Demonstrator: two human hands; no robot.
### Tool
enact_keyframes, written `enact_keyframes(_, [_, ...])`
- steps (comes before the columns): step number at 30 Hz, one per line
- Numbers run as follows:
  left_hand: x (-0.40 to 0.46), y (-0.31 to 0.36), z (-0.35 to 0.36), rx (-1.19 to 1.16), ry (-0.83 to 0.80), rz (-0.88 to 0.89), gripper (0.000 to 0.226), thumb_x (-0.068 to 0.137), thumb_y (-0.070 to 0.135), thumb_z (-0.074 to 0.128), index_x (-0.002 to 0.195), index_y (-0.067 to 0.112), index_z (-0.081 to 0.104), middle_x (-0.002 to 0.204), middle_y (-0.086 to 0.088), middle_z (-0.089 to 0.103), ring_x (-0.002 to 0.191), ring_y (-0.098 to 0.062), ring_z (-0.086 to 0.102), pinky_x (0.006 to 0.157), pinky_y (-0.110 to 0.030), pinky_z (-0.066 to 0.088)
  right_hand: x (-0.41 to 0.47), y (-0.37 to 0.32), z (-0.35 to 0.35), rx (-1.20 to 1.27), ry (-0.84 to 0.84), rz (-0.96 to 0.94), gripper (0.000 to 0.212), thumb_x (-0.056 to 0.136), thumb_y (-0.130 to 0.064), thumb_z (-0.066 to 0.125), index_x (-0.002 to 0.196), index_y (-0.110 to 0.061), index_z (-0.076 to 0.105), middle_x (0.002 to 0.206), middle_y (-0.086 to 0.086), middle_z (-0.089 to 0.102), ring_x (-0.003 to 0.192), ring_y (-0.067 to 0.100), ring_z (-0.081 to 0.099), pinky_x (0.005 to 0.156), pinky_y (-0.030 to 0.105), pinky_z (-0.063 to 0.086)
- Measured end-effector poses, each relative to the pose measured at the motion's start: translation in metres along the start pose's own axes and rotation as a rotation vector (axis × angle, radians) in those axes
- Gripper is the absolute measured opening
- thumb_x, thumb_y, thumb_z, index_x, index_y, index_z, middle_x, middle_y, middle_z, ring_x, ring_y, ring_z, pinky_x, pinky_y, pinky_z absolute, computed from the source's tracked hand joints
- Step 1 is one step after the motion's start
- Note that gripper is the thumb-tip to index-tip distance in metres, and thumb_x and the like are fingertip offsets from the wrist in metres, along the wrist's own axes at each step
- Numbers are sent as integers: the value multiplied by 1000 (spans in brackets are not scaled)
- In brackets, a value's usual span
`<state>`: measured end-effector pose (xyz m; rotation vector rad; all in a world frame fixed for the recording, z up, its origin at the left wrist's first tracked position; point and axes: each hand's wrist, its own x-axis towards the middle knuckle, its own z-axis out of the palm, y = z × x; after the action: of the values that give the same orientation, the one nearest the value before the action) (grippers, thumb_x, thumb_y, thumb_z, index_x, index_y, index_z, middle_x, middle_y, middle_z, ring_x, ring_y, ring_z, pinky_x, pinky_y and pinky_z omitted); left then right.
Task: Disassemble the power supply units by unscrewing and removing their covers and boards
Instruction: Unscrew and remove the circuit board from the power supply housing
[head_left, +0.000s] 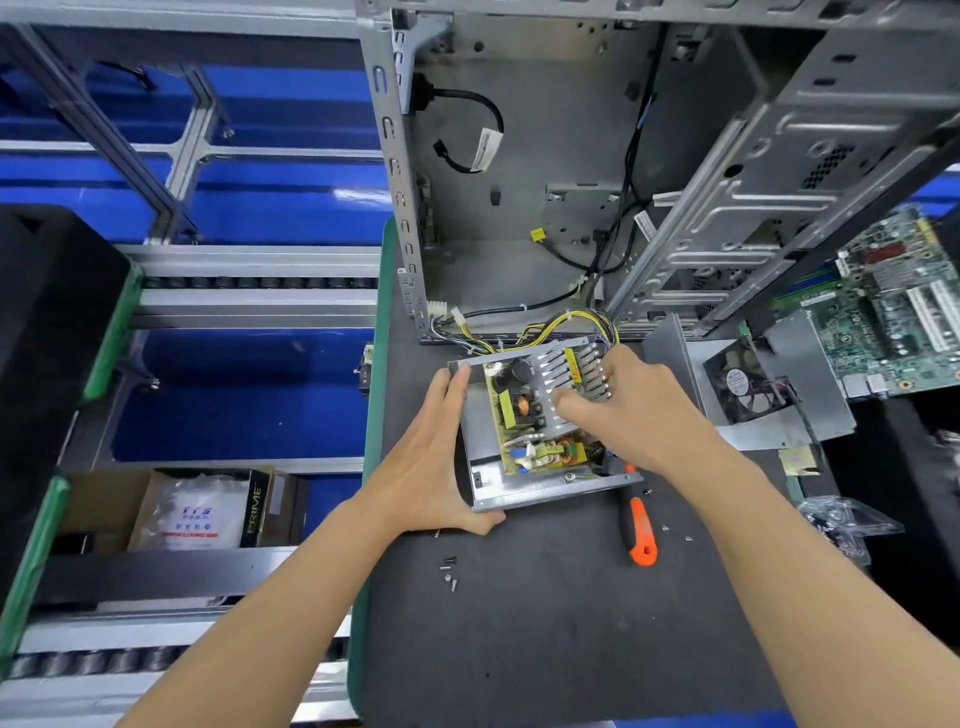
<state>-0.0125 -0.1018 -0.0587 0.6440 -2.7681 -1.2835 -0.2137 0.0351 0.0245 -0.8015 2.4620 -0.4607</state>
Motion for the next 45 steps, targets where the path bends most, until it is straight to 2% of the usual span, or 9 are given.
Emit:
enact_keyframes(9, [4,2,0,35,-8,-8,153,50,59,89,145,53,-31,154,26,-35,127,30,-24,106,-27,23,6,-5,15,-158,31,-52,61,69,-75,53,93,-20,40,76,-6,43,80,29,49,62,37,40])
enact_keyframes(15, [5,1,4,53,2,4,154,49,60,89,144,53,-31,151,25,-37,149,-8,5,103,-26,29,11,-14,19,-166,-13,-68,61,70,-74,58,93,-20,39,76,-7,40,83,28,47,63,37,39])
enact_keyframes(20, [7,1,4,64,14,33,154,50,60,89,145,50,-32,148,30,-36,136,17,-13,108,-23,22,12,-24,26,-240,15,-78,70,69,-80,56,96,-17,38,74,-7,34,88,28,46,67,36,37])
enact_keyframes(27, [6,3,1,48,26,36,153,49,60,88,146,51,-29,145,38,-37,141,9,4,102,-24,29,8,-30,41,-242,62,-97,71,72,-78,60,94,-16,36,68,-7,30,99,38,60,65,36,35])
enact_keyframes(32, [7,0,2,44,29,43,152,49,63,88,150,48,-24,154,32,-28,130,30,-12,105,-26,28,5,-13,1,-175,98,-56,70,78,-80,50,98,-13,57,86,7,57,96,35,58,69,36,41])
enact_keyframes(34, [7,0,1,34,28,31,152,49,63,89,150,49,-23,156,30,-25,136,23,-8,106,-26,27,-4,16,-24,-105,195,-3,46,90,-64,52,84,-19,58,80,7,67,89,30,60,70,35,46])
enact_keyframes(37, [5,-2,1,27,29,39,149,51,63,88,151,49,-22,161,24,-25,142,7,4,109,-29,28,-32,65,-33,-179,-52,157,29,88,-52,62,81,-24,57,91,6,68,85,23,61,74,35,50])
enact_keyframes(40, [1,-4,2,47,116,102,144,55,70,84,154,44,-17,165,15,-19,150,3,-5,119,-42,25,-54,89,-9,-156,-329,252,42,72,-60,76,87,-28,53,97,2,61,88,19,60,76,34,51])
enact_keyframes(45, [-10,0,-1,114,220,313,128,65,92,57,160,25,1,167,-2,4,154,-31,11,121,-58,20,-66,88,23,-112,-315,253,45,75,-70,64,82,-27,51,90,1,61,86,17,58,66,31,47])
